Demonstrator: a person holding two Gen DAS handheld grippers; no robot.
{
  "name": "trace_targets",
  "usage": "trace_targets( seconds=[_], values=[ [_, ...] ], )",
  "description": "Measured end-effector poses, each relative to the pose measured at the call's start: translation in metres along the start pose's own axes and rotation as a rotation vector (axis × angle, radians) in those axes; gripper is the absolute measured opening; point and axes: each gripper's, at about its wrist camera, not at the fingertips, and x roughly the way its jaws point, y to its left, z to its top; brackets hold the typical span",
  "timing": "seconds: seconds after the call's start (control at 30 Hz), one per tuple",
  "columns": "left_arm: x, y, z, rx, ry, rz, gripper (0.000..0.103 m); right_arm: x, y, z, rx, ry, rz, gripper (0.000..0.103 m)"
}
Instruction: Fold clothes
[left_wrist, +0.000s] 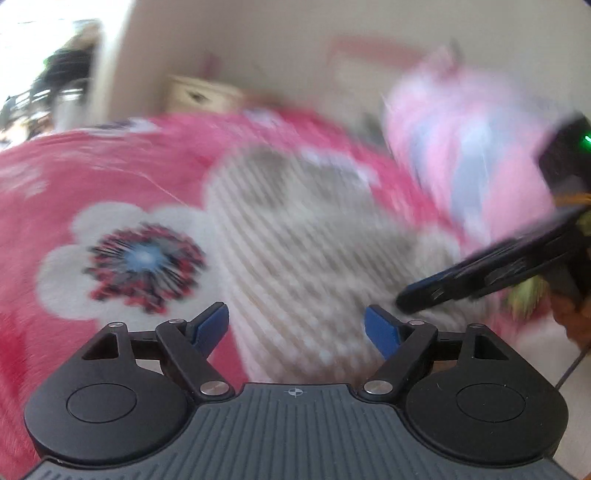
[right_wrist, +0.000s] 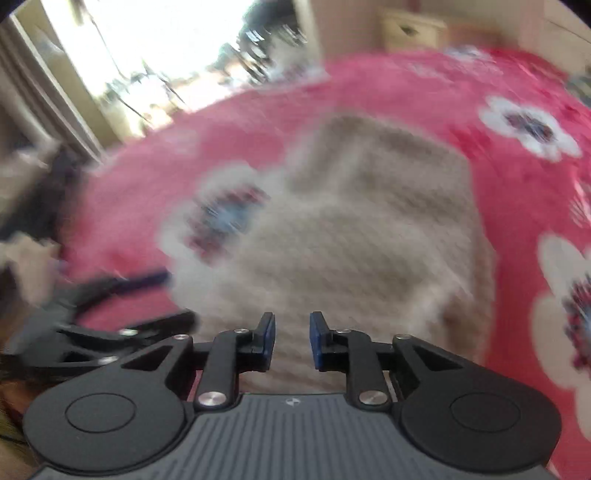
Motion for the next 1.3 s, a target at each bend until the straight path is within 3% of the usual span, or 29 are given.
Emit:
trace_targets(
  seconds=[0.1,0.23,0.4,0.47,0.53,0.63,0.77,0.87,0.97,1.1,1.17,1.3],
  values=[
    [0.024,-0.006,-0.015,0.022,0.090,0.015,0.086,0.034,0.000,-0.025,-0.037,0.053,-0.014,0.018],
    [0.008,0.005,-0.011,-0.045,0.064,-0.014,0.082,0.012,0.007,-0.011,-0.058,0.046,-0.022,0.018],
    [-0.020,-0.022,0.004,0.119,-0.045,0.062,0.078,-0.039,-0.019,0.011,-0.007,-0.094,-0.081,0.020],
    [-0.015,-0.030,0.015,0.158,-0.081,0.049,0.078,-0.016,-0.037,0.007,-0.017,-0.013,-0.091,0.018],
    [0.001,-0.035,0.020,0.176,-0.064,0.044,0.074,0.018,-0.047,-0.007,-0.066,0.054,-0.105,0.018],
    [0.020,-0.043,0.027,0.207,-0.051,0.036,0.067,0.006,-0.047,0.004,-0.076,0.064,-0.092,0.017],
    [0.024,-0.050,0.040,0.232,-0.095,0.010,0.068,-0.042,-0.042,0.027,-0.102,-0.050,-0.097,0.017],
    [0.046,-0.054,0.046,0.249,-0.033,-0.008,0.069,-0.043,-0.051,0.040,-0.099,-0.125,-0.137,0.018],
    [0.065,-0.059,0.042,0.282,0.032,-0.008,0.072,0.016,-0.069,0.018,-0.122,0.019,-0.140,0.019],
    [0.062,-0.067,0.035,0.324,0.002,-0.003,0.079,0.000,-0.067,0.031,-0.142,0.042,-0.148,0.019],
    [0.062,-0.063,0.034,0.302,-0.005,-0.019,0.079,-0.017,-0.063,0.049,-0.169,0.000,-0.156,0.019],
    [0.060,-0.064,0.036,0.306,-0.006,-0.036,0.079,-0.028,-0.061,0.105,-0.250,-0.186,-0.160,0.019]
  ],
)
